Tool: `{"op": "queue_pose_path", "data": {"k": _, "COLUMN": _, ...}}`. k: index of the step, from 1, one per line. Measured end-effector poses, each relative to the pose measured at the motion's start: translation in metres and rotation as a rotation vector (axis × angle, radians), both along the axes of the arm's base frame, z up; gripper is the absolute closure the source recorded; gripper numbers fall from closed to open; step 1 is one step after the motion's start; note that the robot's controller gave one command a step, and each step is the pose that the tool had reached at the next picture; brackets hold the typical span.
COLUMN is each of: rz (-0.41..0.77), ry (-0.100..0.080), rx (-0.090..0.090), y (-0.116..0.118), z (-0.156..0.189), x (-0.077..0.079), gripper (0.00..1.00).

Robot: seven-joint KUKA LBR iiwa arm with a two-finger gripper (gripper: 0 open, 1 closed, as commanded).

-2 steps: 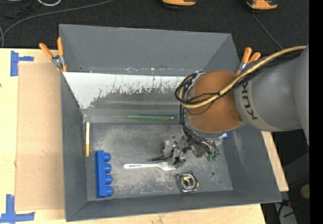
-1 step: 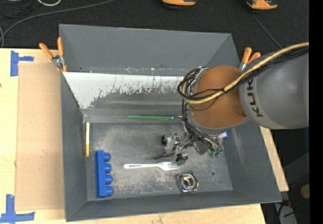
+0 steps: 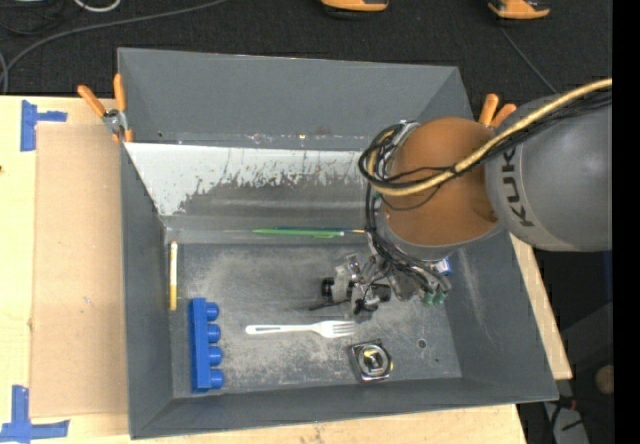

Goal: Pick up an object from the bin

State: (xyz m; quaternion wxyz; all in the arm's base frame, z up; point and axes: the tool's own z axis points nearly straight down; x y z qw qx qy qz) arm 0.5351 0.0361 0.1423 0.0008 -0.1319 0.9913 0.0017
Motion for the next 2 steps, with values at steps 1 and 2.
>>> {"op": "queue_pose_path", "data": {"k": 1, "rz": 0.000, "ry": -0.005, "rx": 0.001, "y": 0.0003, "z": 0.0202, "x": 0.0009, "gripper": 1.00}}
{"op": "queue_pose_path", "data": {"k": 2, "rz": 0.000, "ry": -0.003, "rx": 0.001, "y": 0.0008, "z": 0.0290, "x": 0.0009, "gripper": 1.00}}
